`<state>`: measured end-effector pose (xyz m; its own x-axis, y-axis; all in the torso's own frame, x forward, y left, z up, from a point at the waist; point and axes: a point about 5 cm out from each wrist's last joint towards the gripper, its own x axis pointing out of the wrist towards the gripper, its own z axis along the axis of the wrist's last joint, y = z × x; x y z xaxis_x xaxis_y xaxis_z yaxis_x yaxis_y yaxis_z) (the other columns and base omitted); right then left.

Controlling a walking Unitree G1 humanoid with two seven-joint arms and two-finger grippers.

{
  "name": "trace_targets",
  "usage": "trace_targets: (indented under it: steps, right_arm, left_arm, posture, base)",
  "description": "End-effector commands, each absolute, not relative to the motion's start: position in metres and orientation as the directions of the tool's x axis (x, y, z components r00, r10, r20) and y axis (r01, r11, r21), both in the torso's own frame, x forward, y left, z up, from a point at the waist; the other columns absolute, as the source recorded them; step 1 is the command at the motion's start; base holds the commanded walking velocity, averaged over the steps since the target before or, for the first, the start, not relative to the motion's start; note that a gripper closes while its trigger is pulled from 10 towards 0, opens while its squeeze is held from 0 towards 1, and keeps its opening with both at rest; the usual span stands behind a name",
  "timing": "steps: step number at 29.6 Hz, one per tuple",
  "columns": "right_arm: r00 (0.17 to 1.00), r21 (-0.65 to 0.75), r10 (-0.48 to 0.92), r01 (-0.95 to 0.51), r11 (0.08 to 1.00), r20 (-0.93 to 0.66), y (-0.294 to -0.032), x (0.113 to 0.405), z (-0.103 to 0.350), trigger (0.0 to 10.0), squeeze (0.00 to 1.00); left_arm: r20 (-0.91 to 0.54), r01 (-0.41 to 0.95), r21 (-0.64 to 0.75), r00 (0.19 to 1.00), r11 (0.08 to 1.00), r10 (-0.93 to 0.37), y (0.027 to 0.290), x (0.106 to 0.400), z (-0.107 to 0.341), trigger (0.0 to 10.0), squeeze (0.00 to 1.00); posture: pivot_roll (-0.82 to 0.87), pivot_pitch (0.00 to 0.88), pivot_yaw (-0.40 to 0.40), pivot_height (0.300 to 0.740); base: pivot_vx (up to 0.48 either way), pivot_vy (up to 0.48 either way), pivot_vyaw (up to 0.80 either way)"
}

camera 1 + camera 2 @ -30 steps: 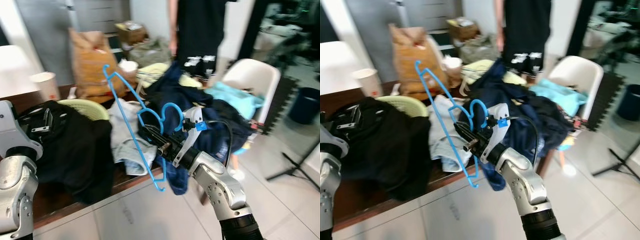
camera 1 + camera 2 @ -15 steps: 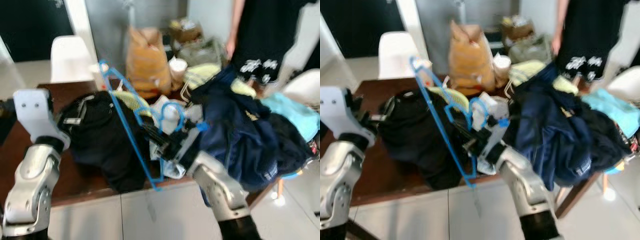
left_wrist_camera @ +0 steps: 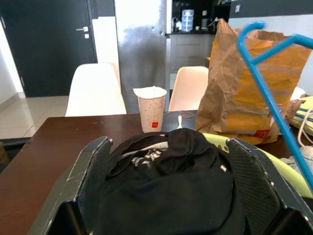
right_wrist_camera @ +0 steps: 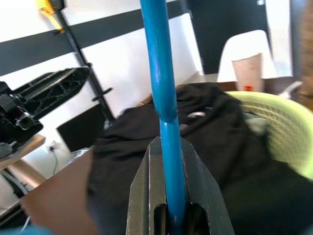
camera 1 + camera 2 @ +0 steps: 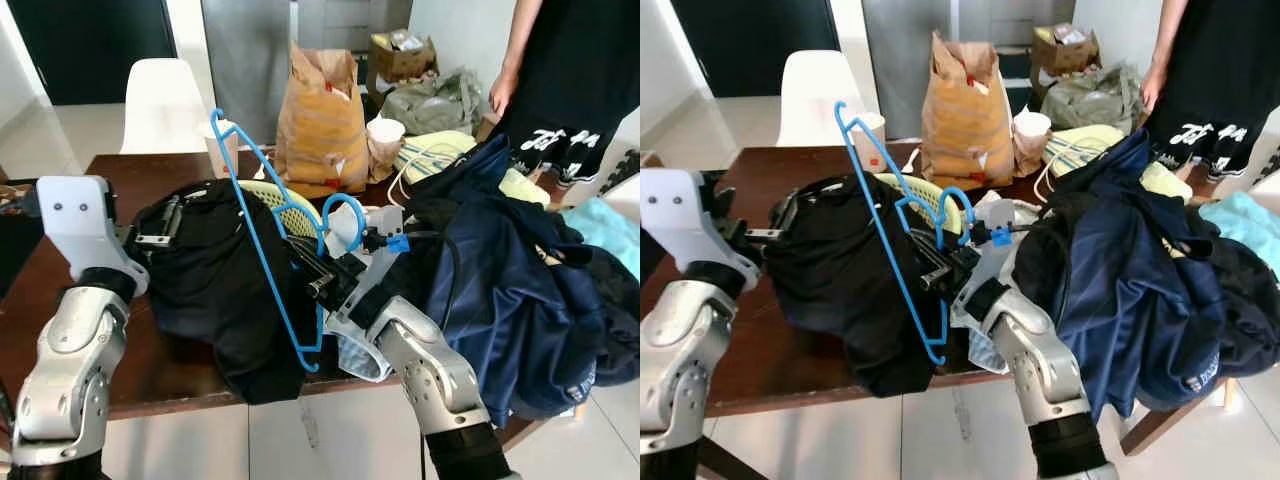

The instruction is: Hang hanger

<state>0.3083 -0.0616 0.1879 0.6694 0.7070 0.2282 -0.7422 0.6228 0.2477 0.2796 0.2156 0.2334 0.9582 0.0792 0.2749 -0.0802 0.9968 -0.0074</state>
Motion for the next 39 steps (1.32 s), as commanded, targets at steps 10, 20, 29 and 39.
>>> trace_targets:
  steps: [10,20,29,39]
  right_arm:
    - [0.685,0.262,0.697,-0.727,0.635,0.212,-0.065,0.31,0.185,10.0,0.0]
    - [0.686,0.246,0.7,-0.727,0.641,0.2,-0.066,0.308,0.182,10.0,0.0]
    - [0.69,0.242,0.697,-0.723,0.647,0.195,-0.068,0.309,0.183,10.0,0.0]
    - [0.689,0.249,0.705,-0.722,0.646,0.166,-0.071,0.302,0.177,10.0,0.0]
  left_arm:
    - [0.255,-0.069,-0.012,0.964,0.998,0.07,0.217,0.279,0.231,10.0,0.0]
    - [0.121,-0.318,0.001,0.941,0.948,0.316,0.256,0.272,0.202,10.0,0.0]
    - [0.01,-0.33,-0.012,0.944,0.944,0.331,0.267,0.273,0.177,10.0,0.0]
    - [0.018,-0.294,-0.011,0.956,0.956,0.294,0.276,0.298,0.181,10.0,0.0]
  posture:
    - [0.05,0.0,-0.002,0.74]
    - [0.04,0.0,-0.005,0.74]
    - [0.04,0.0,-0.013,0.74]
    - [0.01,0.0,-0.027,0.74]
  base:
    - [0.0,0.0,-0.48]
    - [0.0,0.0,0.0]
    - [0.0,0.0,0.0]
    - [0.0,0.0,0.0]
